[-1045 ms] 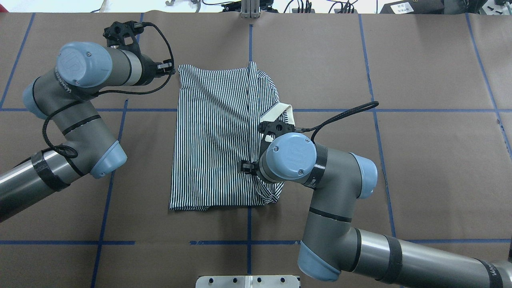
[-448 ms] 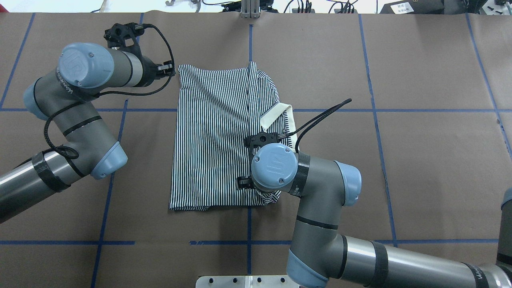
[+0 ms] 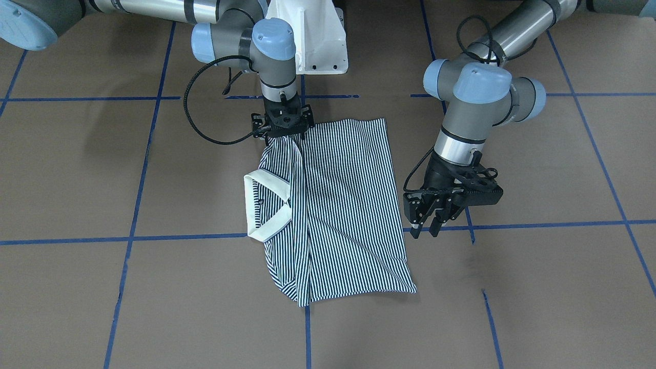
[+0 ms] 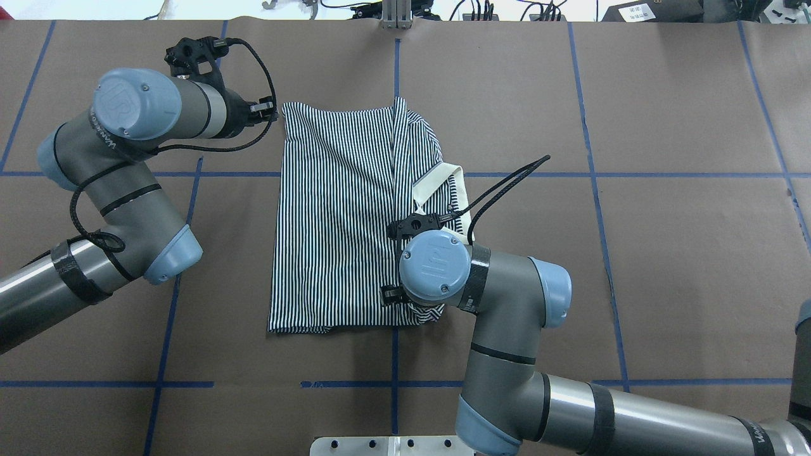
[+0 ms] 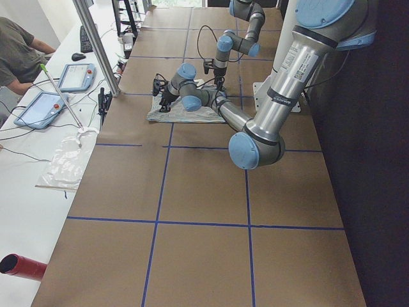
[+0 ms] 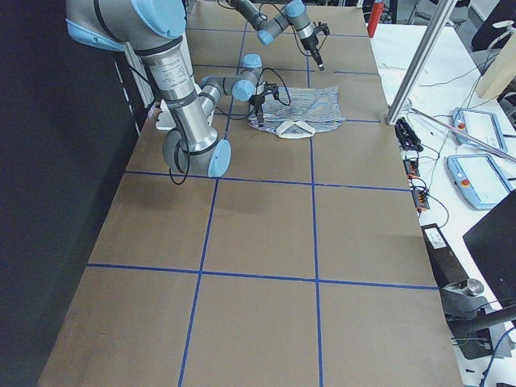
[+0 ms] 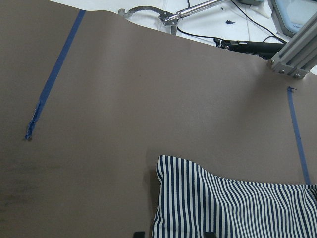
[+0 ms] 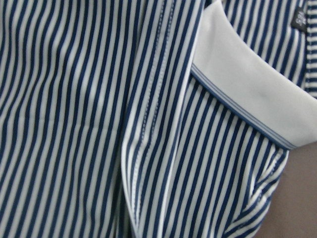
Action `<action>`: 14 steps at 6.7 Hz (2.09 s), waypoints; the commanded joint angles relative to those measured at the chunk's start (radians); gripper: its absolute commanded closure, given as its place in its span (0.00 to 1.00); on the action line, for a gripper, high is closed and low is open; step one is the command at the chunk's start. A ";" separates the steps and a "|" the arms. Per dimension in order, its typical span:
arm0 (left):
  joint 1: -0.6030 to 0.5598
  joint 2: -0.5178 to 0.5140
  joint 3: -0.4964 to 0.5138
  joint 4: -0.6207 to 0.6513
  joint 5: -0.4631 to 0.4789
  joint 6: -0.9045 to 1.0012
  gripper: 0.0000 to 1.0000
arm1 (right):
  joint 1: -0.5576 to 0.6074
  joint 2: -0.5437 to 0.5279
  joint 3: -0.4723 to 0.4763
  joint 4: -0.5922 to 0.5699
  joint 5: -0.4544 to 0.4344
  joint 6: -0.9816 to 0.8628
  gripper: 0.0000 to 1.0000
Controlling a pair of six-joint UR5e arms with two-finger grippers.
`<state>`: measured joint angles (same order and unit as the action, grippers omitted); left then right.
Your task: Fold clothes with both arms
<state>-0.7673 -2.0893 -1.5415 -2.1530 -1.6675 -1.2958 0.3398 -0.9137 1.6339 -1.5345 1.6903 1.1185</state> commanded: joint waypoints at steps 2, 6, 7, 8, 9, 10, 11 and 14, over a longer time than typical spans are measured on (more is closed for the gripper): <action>0.000 0.000 0.000 0.001 0.000 0.000 0.50 | 0.024 -0.213 0.188 -0.013 0.009 -0.084 0.00; 0.000 0.000 -0.055 0.049 -0.002 0.001 0.50 | 0.045 -0.095 0.143 -0.024 0.000 -0.097 0.00; 0.000 0.000 -0.092 0.083 -0.002 0.003 0.50 | 0.053 0.020 0.018 -0.016 -0.003 -0.077 0.00; 0.000 0.000 -0.094 0.085 -0.002 0.003 0.50 | 0.053 0.080 -0.065 -0.009 -0.004 -0.057 0.00; 0.000 0.002 -0.094 0.084 -0.020 0.003 0.50 | 0.054 0.125 -0.122 -0.010 -0.006 -0.051 0.00; 0.000 0.002 -0.094 0.085 -0.021 0.003 0.50 | 0.065 0.128 -0.131 -0.013 -0.006 -0.054 0.00; 0.000 0.002 -0.094 0.085 -0.023 0.003 0.50 | 0.082 0.130 -0.153 -0.012 -0.006 -0.066 0.00; 0.000 0.003 -0.098 0.085 -0.035 0.000 0.50 | 0.094 0.127 -0.172 -0.015 -0.008 -0.072 0.00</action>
<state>-0.7670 -2.0873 -1.6394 -2.0678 -1.7007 -1.2956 0.4324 -0.7859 1.4672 -1.5487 1.6839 1.0472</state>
